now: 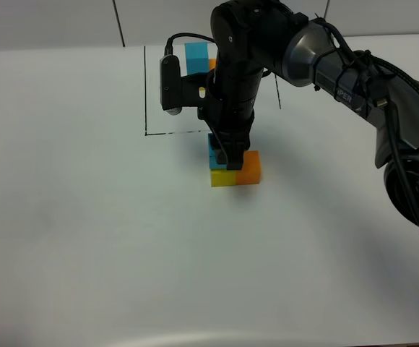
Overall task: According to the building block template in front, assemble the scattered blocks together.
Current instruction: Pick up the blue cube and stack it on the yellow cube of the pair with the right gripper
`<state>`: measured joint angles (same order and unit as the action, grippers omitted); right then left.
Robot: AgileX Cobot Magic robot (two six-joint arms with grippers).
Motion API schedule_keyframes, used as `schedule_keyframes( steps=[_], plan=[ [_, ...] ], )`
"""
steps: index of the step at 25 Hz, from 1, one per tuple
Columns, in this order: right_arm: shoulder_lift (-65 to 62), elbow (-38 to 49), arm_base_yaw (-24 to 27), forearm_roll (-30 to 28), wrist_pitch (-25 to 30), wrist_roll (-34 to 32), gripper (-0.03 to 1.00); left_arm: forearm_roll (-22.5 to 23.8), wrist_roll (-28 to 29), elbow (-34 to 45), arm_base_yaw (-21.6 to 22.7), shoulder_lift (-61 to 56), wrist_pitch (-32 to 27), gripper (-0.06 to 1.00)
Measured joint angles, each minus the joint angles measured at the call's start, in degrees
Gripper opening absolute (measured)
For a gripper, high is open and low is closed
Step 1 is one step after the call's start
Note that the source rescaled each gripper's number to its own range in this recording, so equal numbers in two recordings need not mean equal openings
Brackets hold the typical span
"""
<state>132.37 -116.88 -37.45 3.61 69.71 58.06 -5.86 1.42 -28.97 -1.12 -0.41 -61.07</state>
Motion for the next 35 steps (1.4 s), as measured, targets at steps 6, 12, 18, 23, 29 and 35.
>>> schedule_keyframes(
  steps=[6, 12, 18, 23, 29, 35],
  plan=[
    [0.0, 0.0, 0.0, 0.06, 0.0, 0.0, 0.01, 0.0, 0.0, 0.0, 0.0, 0.0, 0.0, 0.29],
    [0.0, 0.0, 0.0, 0.06, 0.0, 0.0, 0.01, 0.0, 0.0, 0.0, 0.0, 0.0, 0.0, 0.29],
    [0.0, 0.0, 0.0, 0.06, 0.0, 0.0, 0.01, 0.0, 0.0, 0.0, 0.0, 0.0, 0.0, 0.29],
    [0.43, 0.59, 0.0, 0.21, 0.14, 0.0, 0.01, 0.0, 0.0, 0.0, 0.0, 0.0, 0.0, 0.29],
    [0.77, 1.12, 0.0, 0.73, 0.15, 0.2, 0.01, 0.0, 0.0, 0.0, 0.0, 0.0, 0.0, 0.29],
    [0.77, 1.12, 0.0, 0.84, 0.15, 0.45, 0.01, 0.0, 0.0, 0.0, 0.0, 0.0, 0.0, 0.29]
  ],
)
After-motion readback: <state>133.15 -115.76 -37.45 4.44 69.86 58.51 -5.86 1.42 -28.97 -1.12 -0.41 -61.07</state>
